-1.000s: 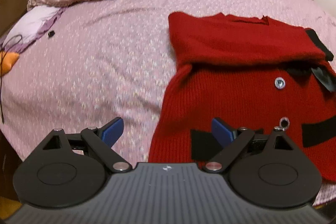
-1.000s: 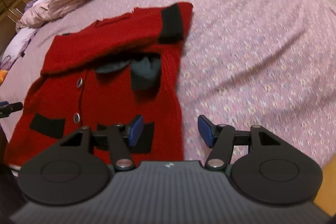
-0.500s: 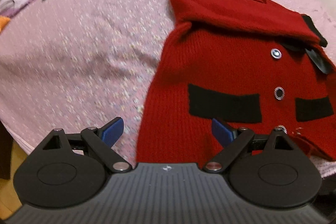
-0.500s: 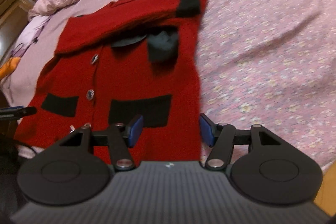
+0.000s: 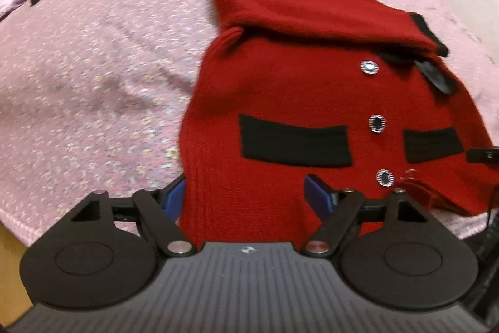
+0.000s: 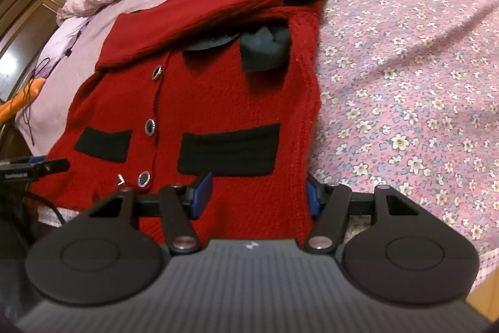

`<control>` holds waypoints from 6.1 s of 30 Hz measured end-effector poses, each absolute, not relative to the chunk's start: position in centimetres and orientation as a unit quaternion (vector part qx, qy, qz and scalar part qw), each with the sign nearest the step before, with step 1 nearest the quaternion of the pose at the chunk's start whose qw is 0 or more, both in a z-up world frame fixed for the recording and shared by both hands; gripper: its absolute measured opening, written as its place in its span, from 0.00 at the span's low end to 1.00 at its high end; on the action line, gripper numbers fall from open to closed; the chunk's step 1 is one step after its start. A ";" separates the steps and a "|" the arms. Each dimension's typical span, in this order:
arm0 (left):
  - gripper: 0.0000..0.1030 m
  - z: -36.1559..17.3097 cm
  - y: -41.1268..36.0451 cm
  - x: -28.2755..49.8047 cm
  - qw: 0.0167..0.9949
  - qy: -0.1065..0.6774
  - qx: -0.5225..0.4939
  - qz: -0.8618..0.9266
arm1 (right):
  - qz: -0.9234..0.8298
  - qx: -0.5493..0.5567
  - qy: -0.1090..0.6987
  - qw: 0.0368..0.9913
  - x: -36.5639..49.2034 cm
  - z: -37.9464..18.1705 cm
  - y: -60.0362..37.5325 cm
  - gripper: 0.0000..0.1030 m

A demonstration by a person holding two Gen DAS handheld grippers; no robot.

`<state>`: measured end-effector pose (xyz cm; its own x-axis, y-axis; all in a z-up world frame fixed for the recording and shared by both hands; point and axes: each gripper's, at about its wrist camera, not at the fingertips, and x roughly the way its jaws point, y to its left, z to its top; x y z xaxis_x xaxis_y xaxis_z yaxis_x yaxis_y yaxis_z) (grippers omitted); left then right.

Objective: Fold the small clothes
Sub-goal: 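Move both grippers to the ribbed hem of the cardigan, then close both grippers on the ribbed hem, then fold the hem up over the body toward the collar and open both grippers, then move both grippers to the folded edge of the cardigan, then close both grippers on the folded edge and fold it over again, then lay the folded cardigan down and open both grippers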

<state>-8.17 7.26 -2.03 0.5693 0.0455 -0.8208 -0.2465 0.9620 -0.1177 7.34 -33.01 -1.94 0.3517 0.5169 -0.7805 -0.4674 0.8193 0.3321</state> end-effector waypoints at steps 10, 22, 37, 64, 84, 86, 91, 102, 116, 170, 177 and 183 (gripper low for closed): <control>0.78 -2.9 7.6 -6.9 0.883 0.450 -0.109 0.072 | 0.321 0.029 0.483 0.814 7.2 -2.8 -32.5 0.59; 0.67 -3.2 5.6 -6.4 0.879 0.465 -0.096 0.030 | 0.328 0.019 0.475 0.817 6.5 -2.8 -32.5 0.48; 0.20 -2.6 8.4 -2.7 0.874 0.440 -0.204 0.009 | 0.364 0.086 0.443 0.815 9.0 -1.0 -32.3 0.09; 0.19 5.5 15.2 8.2 0.894 0.309 -0.308 0.102 | 0.288 0.302 0.342 0.842 20.5 3.6 -32.9 0.09; 0.63 2.8 17.2 12.2 0.900 0.358 -0.235 0.088 | 0.220 0.230 0.386 0.866 24.8 -0.3 -30.9 0.26; 0.78 3.9 17.2 11.5 0.905 0.345 -0.221 0.112 | 0.217 0.219 0.377 0.874 24.2 0.5 -31.1 0.45; 0.79 5.4 17.2 10.2 0.910 0.335 -0.209 0.128 | 0.212 0.201 0.344 0.892 22.2 2.3 -32.0 0.54; 0.79 5.0 13.8 5.1 0.908 0.326 -0.222 0.143 | 0.195 0.229 0.352 0.886 17.7 3.4 -33.4 0.54; 0.79 1.2 10.7 2.9 0.890 0.336 -0.291 0.107 | 0.229 0.252 0.389 0.856 14.7 0.9 -31.5 0.54; 0.44 5.3 15.6 15.9 0.926 0.283 -0.222 0.114 | 0.216 0.264 0.313 0.886 25.2 2.4 -27.0 0.15; 0.69 6.6 15.1 14.9 0.939 0.266 -0.180 0.124 | 0.222 0.272 0.286 0.892 24.0 2.2 -27.5 0.62; 0.70 6.2 14.5 14.9 0.937 0.281 -0.159 0.129 | 0.225 0.224 0.275 0.907 23.4 2.8 -26.9 0.62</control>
